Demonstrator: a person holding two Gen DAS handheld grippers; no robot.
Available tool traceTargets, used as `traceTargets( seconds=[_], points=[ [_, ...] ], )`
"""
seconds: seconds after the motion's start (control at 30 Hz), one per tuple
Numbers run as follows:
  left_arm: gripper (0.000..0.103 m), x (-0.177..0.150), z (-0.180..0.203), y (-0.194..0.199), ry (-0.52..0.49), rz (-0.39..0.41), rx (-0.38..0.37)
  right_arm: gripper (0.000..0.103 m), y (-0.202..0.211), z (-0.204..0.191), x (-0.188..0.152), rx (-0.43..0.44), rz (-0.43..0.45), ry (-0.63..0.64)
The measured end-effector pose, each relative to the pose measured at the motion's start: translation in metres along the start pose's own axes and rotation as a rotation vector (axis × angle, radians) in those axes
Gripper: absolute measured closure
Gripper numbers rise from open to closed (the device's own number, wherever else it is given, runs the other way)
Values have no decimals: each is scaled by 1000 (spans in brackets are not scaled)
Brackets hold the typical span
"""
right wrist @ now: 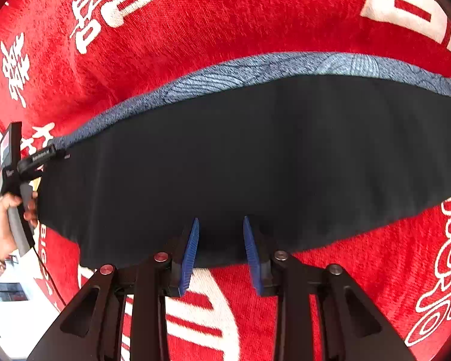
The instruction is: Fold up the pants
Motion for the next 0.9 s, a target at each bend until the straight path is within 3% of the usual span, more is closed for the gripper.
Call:
traceTargets(
  seconds=[0.1,0.27,0.37,0.47,0.57,0.67,0.77,0.83,0.9],
  points=[
    [0,-5,7,19,-46,-7,34,68,5,2,1,5,-15,-34],
    [0,-28,42,73,-127,33,-81,66,19,6,-4,33,-20,-88],
    [0,-46,88,104,-212,63,-145,66,38,20,-8,19,18,-110],
    [0,-69,153,127,-285,80,-218,66,65,54,-6,-51,92,-144],
    [0,-86,206,133,-328,59,-255,66,85,113,8,-169,146,-221],
    [0,-103,247,131,-370,39,-247,67,96,166,23,-254,171,-317],
    [0,-125,260,109,-397,-23,-201,67,103,205,45,-321,204,-351],
    [0,-130,254,110,-347,13,-216,67,100,229,62,-342,225,-352],
    [0,-132,252,111,-340,16,-216,70,87,252,71,-366,192,-358]
  ],
)
Point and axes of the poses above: each gripper's, at about its wrist camera, not at the fingertips, and y roughly against the way its jaws point, z to its right, x to its top, the point moved 2 cm from there along -y, roughly the way its jaws point, and after that the axes turned 4 degrees about -y, right-handed, at the moved point
